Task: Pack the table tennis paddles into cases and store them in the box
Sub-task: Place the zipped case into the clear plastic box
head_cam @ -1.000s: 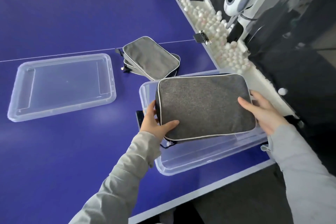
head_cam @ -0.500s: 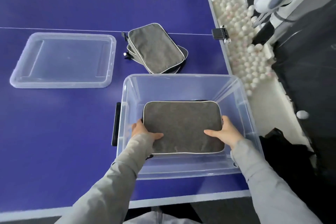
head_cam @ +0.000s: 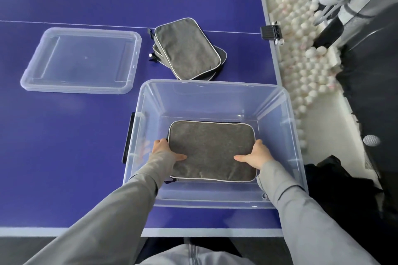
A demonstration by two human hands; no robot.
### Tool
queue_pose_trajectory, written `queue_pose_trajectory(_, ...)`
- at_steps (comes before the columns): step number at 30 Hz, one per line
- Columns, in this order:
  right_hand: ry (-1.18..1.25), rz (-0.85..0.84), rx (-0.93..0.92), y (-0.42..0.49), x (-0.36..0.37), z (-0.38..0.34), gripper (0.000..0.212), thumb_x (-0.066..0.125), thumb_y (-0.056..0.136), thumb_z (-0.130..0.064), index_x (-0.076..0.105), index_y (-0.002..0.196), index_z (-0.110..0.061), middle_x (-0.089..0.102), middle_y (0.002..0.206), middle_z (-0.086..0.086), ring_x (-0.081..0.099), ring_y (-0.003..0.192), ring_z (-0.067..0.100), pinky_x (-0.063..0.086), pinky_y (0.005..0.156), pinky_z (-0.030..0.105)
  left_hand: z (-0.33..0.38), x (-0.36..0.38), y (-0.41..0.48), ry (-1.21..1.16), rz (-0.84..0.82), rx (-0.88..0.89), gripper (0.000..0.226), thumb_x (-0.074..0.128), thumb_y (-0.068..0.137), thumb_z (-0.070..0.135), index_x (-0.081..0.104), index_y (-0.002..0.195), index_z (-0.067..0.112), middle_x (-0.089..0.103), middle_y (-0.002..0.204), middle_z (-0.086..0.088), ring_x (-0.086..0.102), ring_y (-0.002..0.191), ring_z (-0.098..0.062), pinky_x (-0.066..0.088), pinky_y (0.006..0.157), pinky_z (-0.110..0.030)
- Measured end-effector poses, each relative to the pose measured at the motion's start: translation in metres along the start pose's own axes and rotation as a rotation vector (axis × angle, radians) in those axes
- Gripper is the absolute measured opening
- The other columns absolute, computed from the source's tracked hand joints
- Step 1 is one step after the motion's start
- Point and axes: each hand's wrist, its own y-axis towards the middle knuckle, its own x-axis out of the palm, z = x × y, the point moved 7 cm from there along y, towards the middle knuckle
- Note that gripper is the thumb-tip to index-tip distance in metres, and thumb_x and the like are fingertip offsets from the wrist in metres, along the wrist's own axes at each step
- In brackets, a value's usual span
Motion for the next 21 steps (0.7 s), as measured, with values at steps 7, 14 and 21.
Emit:
queue_pose_trajectory(7, -0.035, 0.002, 0.006, -0.004, 0.001, -0.002, 0.082, 0.079, 0.073, -0.034, 0.031, 0.129, 0.003, 0.042, 0.136, 0.018, 0.042, 0.128, 0.031, 0.036, 0.101, 0.033, 0.001, 0.001, 0.001, -0.012, 0.005, 0.022, 0.077, 0.085, 0.064, 0.031, 0.047, 0.127, 0.008, 0.045, 0.125, -0.011, 0.052, 0.114, -0.029, 0.042, 0.098, -0.037)
queue_pose_trajectory(14, -0.173, 0.071, -0.028, -0.014, -0.004, -0.009, 0.083, 0.074, 0.076, -0.041, 0.029, 0.132, 0.001, 0.039, 0.137, 0.017, 0.042, 0.127, 0.032, 0.035, 0.102, 0.035, 0.014, -0.003, -0.014, 0.192, 0.065, 0.127, 0.085, 0.077, 0.073, 0.039, 0.031, 0.138, 0.009, 0.035, 0.137, -0.01, 0.041, 0.125, -0.03, 0.037, 0.104, -0.042)
queue_pose_trajectory(21, -0.213, 0.225, -0.254, -0.04, -0.027, -0.039, 0.081, 0.059, 0.087, -0.046, 0.023, 0.144, -0.003, 0.033, 0.145, 0.017, 0.03, 0.136, 0.03, 0.026, 0.108, 0.035, 0.042, -0.013, -0.043, 0.563, 0.077, 0.38, 0.082, 0.049, 0.091, 0.048, 0.003, 0.15, 0.013, 0.001, 0.159, -0.001, 0.0, 0.147, -0.022, 0.009, 0.118, -0.036)
